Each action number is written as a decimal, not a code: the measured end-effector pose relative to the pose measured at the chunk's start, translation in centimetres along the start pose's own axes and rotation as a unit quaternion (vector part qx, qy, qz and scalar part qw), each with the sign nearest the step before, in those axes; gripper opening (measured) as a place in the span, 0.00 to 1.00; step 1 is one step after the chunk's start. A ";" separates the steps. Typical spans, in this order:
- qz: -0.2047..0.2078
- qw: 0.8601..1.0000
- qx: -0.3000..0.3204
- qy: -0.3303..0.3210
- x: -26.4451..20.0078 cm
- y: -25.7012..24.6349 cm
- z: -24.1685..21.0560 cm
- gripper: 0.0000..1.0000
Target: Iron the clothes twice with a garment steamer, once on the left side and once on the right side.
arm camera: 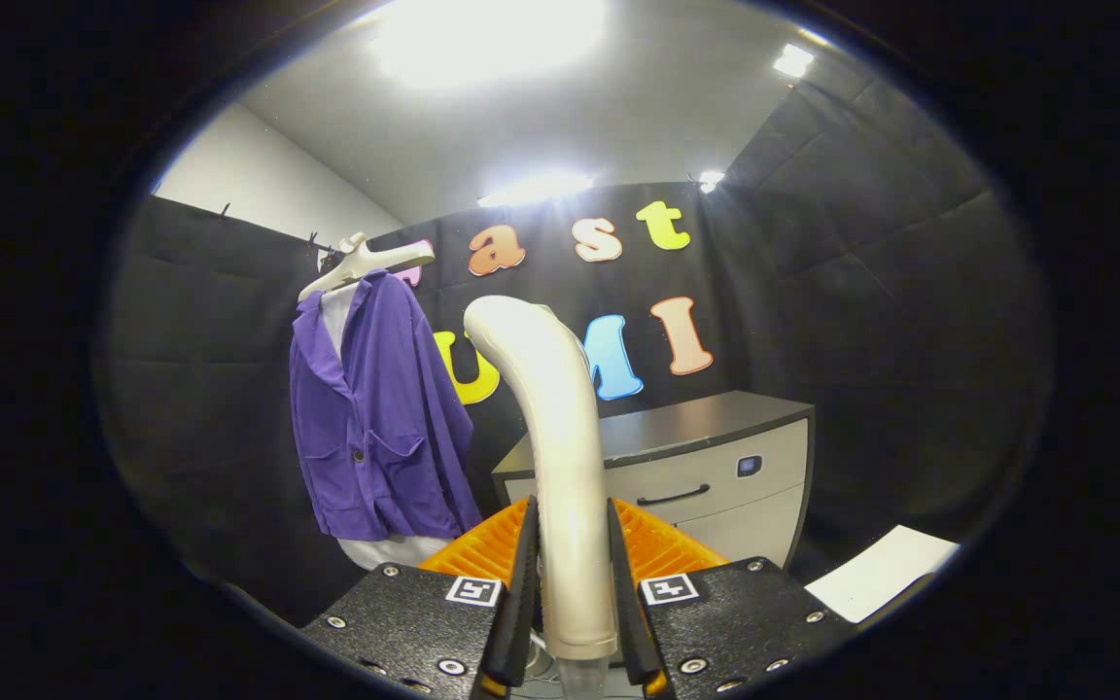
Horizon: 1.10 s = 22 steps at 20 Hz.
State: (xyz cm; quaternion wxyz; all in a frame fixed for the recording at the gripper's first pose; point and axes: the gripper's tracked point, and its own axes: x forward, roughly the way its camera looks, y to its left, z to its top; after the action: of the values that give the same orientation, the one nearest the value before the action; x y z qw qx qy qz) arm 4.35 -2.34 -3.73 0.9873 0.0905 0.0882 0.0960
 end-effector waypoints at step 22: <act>-0.083 0.996 0.010 -0.011 0.0 -1.7 1.8 0.38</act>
State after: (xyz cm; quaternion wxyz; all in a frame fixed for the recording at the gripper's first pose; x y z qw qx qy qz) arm 5.03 -4.28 -2.30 0.9919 0.0936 0.0851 0.0119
